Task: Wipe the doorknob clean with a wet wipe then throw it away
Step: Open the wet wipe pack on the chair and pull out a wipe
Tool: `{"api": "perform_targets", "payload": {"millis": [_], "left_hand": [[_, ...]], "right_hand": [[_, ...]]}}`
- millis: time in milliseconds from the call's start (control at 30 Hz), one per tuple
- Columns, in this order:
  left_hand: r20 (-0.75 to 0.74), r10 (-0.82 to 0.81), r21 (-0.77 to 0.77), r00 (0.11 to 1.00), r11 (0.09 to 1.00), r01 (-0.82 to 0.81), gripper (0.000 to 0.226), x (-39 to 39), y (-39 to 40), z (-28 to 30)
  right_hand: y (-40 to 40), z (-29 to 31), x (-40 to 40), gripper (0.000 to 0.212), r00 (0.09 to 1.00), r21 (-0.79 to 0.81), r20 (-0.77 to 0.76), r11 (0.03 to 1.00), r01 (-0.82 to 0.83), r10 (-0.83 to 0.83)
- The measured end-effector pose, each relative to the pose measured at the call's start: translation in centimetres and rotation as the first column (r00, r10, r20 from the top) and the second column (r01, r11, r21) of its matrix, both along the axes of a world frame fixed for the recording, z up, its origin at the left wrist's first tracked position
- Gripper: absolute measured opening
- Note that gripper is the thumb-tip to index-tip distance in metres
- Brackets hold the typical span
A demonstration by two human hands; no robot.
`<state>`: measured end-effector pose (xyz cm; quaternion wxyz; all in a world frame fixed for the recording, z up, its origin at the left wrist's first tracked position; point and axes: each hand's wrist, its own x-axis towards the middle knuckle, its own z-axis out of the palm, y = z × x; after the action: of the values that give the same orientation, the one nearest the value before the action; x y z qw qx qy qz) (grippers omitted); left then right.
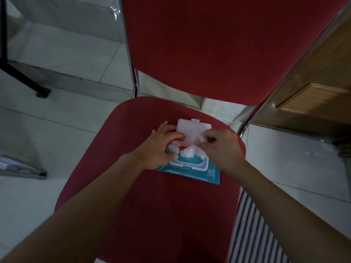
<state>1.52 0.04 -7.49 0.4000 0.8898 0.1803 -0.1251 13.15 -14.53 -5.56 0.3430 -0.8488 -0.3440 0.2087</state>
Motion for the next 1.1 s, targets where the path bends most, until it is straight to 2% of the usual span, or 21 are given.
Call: {"api": "perform_targets", "payload": {"millis": [100, 167, 200, 267, 300, 367, 533, 600, 667, 733, 800, 933, 1000, 1100], "left_hand": [[-0.001, 0.012, 0.000, 1.000, 1.000, -0.012, 0.053, 0.1, -0.1, 0.0], [0.003, 0.020, -0.003, 1.000, 1.000, -0.020, 0.053, 0.1, -0.1, 0.1], [0.004, 0.022, -0.005, 1.000, 1.000, -0.022, 0.053, 0.1, -0.1, 0.0], [0.012, 0.027, -0.008, 1.000, 1.000, -0.027, 0.053, 0.1, -0.1, -0.1], [0.021, 0.033, -0.008, 0.999, 0.999, -0.032, 0.053, 0.1, -0.2, 0.0], [0.076, 0.063, 0.004, 0.995, 0.998, -0.063, 0.055, -0.1, -0.5, 0.2], [0.231, 0.225, 0.147, 0.946, 0.954, -0.263, 0.064, -1.5, -1.4, 0.7], [0.231, 0.291, 0.203, 0.928, 0.919, -0.338, 0.059, -2.0, -1.8, 0.8], [0.223, 0.312, 0.220, 0.923, 0.907, -0.360, 0.047, -2.2, -2.2, 0.9], [0.234, 0.241, 0.245, 0.942, 0.923, -0.297, 0.040, -2.4, -2.3, 0.9], [0.237, 0.101, 0.277, 0.966, 0.946, -0.167, 0.045, -2.4, -2.5, 0.9], [0.072, -0.156, 0.340, 0.985, 0.932, 0.123, 0.063, -2.2, -2.9, 0.5], [0.034, -0.181, 0.330, 0.983, 0.930, 0.160, 0.067, -2.2, -2.8, 0.3], [0.022, -0.136, 0.247, 0.990, 0.961, 0.127, 0.066, -2.5, -2.4, 0.1]], "right_hand": [[0.0, 0.6, 1.0, 0.018, 0.980, 0.113, -0.100, 0.976, 0.185, -0.174], [0.0, 0.9, 1.9, 0.017, 0.902, 0.211, -0.338, 0.913, 0.350, -0.268], [0.0, 1.3, 2.2, 0.016, 0.825, 0.257, -0.498, 0.863, 0.436, -0.269], [-0.2, 2.3, 2.7, 0.017, 0.633, 0.300, -0.757, 0.777, 0.553, -0.159], [-0.4, 2.5, 2.8, 0.021, 0.566, 0.316, -0.820, 0.755, 0.575, -0.088], [-1.0, 2.6, 2.9, 0.028, 0.523, 0.319, -0.852, 0.760, 0.566, -0.032], [-2.2, 0.4, 1.4, 0.014, 0.533, 0.097, -0.813, 0.848, 0.520, -0.234], [-2.5, -0.4, 0.7, 0.024, 0.531, 0.005, -0.790, 0.862, 0.507, -0.308], [-2.6, -0.6, 0.1, 0.023, 0.561, -0.060, -0.746, 0.875, 0.481, -0.360], [-2.8, -0.8, -0.2, 0.014, 0.571, -0.063, -0.743, 0.886, 0.460, -0.349], [-3.0, -0.8, -0.3, 0.017, 0.557, -0.031, -0.763, 0.879, 0.476, -0.328], [-3.0, -0.7, 0.0, 0.029, 0.579, 0.025, -0.754, 0.868, 0.496, -0.309], [-3.1, -0.6, 0.2, 0.040, 0.632, 0.065, -0.729, 0.893, 0.446, -0.262], [-3.5, -0.3, 0.6, 0.055, 0.747, 0.147, -0.646, 0.935, 0.322, -0.155]]}}
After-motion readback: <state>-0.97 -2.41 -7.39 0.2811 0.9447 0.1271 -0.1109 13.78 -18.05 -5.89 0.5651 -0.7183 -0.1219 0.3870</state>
